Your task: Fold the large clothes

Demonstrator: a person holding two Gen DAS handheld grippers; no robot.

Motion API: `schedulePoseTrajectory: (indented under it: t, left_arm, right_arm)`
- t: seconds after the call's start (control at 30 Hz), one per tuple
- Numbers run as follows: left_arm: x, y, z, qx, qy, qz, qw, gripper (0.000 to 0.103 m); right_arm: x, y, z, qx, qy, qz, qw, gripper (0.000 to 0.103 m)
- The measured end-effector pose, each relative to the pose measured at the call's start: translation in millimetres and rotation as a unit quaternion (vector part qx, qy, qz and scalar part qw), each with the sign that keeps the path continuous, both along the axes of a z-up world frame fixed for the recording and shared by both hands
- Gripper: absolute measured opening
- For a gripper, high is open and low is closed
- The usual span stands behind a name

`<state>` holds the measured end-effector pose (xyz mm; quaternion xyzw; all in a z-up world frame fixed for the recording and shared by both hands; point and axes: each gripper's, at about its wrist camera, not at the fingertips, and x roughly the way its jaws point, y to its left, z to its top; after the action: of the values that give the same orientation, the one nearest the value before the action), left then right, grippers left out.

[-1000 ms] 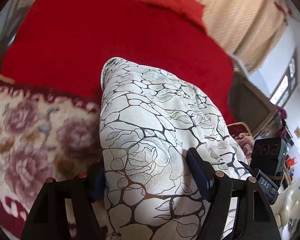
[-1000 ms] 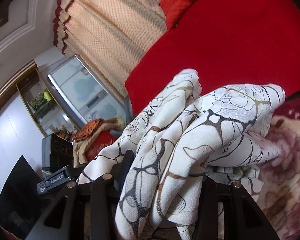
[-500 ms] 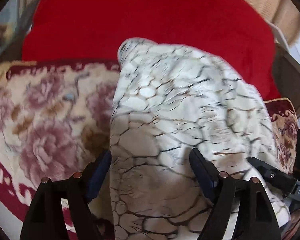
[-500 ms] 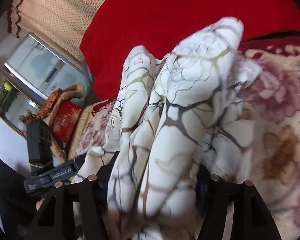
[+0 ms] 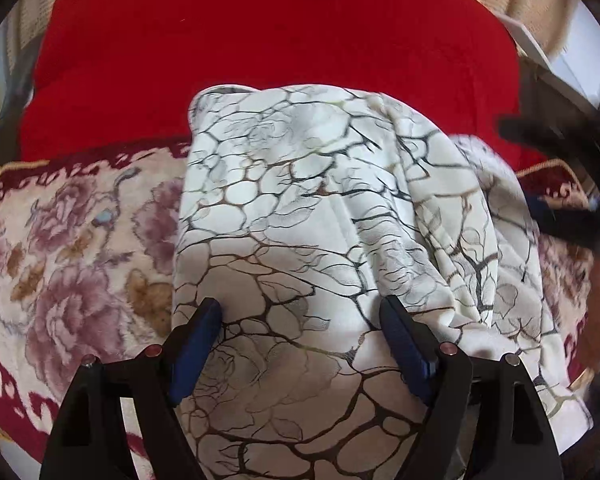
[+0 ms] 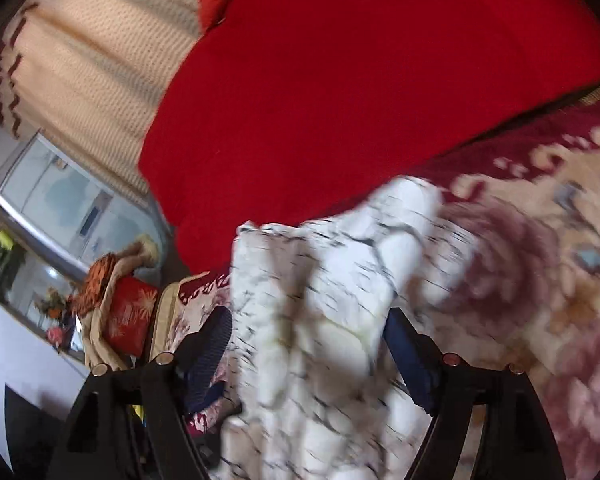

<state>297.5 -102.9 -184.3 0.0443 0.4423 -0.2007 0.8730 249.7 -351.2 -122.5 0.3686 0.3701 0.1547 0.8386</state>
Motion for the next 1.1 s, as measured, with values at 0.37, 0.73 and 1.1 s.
schedulePoseTrajectory:
  t: [0.37,0.73,1.1]
  left_arm:
    - [2.4,-8.1,-4.3,0.015,-0.006,-0.020,0.9997,0.083]
    - [4.9,-3.3,-6.7,0.004,-0.005,-0.020,0.9998,0.084]
    - [6.6,2.5,-7.8,-0.006,-0.001,-0.024,0.9997,0.084]
  right_arm:
    - [61.6,-3.9,-66.9,-0.116,0.053,-0.013,0.992,0.033]
    - [13.9,-20.5,38.8,-0.119,-0.045,-0.022,0.992,0.059]
    - [58.9,53.2,-11.7,-0.091,0.022,0.123,0.988,0.037]
